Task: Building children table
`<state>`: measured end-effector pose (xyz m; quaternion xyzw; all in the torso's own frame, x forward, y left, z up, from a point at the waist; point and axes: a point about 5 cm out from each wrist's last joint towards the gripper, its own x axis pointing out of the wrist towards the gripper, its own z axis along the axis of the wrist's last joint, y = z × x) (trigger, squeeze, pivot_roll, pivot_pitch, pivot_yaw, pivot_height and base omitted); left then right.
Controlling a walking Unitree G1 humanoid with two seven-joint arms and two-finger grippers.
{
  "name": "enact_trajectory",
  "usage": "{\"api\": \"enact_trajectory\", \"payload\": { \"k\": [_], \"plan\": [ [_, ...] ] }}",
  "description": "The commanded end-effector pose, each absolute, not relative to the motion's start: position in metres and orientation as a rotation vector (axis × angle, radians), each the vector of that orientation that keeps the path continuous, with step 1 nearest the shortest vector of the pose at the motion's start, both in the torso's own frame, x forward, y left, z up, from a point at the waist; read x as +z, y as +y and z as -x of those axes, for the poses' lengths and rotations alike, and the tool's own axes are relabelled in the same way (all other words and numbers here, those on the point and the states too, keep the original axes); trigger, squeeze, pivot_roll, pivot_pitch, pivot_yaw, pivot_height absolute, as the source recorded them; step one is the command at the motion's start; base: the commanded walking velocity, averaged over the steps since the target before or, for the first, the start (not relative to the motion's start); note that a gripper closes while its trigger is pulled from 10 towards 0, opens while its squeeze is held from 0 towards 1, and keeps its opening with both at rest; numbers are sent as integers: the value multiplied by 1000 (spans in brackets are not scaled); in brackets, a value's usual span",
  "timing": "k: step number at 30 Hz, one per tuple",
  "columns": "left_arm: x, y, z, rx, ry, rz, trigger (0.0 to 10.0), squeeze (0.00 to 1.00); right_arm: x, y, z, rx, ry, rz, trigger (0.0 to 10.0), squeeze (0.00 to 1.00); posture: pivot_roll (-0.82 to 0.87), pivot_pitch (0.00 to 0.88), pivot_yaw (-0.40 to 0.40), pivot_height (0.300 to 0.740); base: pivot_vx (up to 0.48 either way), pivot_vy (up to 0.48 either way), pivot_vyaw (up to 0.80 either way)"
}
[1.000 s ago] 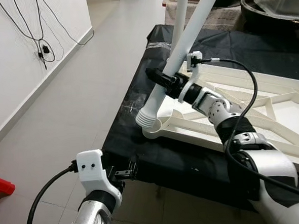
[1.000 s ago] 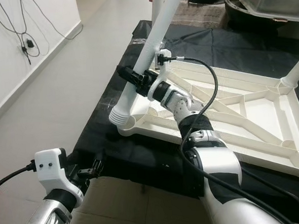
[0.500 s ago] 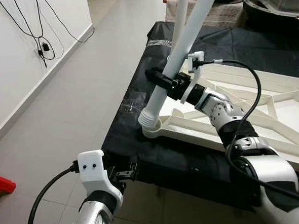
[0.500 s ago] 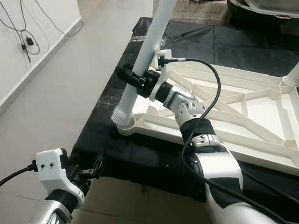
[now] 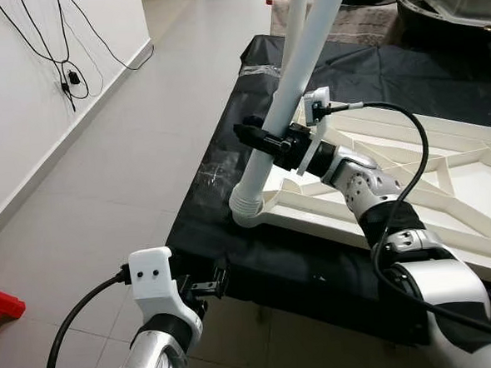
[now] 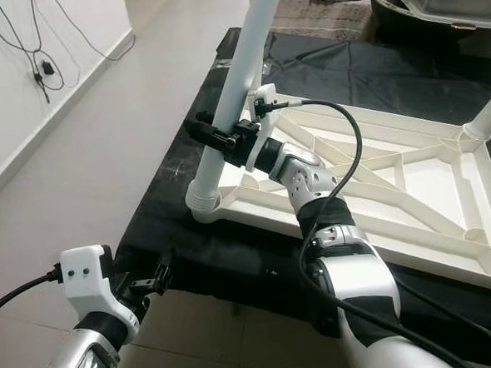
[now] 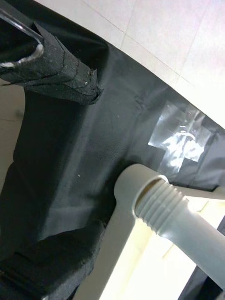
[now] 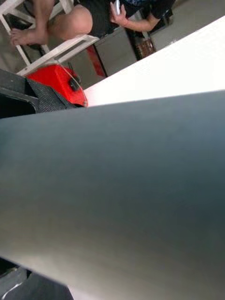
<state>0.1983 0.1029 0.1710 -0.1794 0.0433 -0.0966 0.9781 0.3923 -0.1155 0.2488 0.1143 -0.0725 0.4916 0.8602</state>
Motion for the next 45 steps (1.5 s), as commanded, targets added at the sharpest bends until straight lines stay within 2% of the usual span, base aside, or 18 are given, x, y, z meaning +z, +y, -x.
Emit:
{"api": "enact_trajectory", "payload": {
  "k": [1,13,23,31,45],
  "plan": [
    [172,101,-197,-190,92,390,10000,0,238,-114,-391,1024,-118,-205,10000,0,158,215,-55,740,0,0,0],
    [173,99,-197,-201,91,391,10000,0,220,-104,-386,1066,-60,75,10000,0,156,215,-56,740,0,0,0],
    [173,99,-197,-199,88,392,10000,0,221,-95,-382,1108,-69,123,10000,0,149,215,-56,740,0,0,0],
    [174,99,-197,-195,86,394,10000,0,217,-88,-386,1055,-3,167,10000,0,147,218,-57,740,0,0,0],
    [175,99,-198,-192,80,394,10000,0,209,-74,-384,1097,79,98,10000,0,146,225,-64,740,0,0,0]
  ]
}}
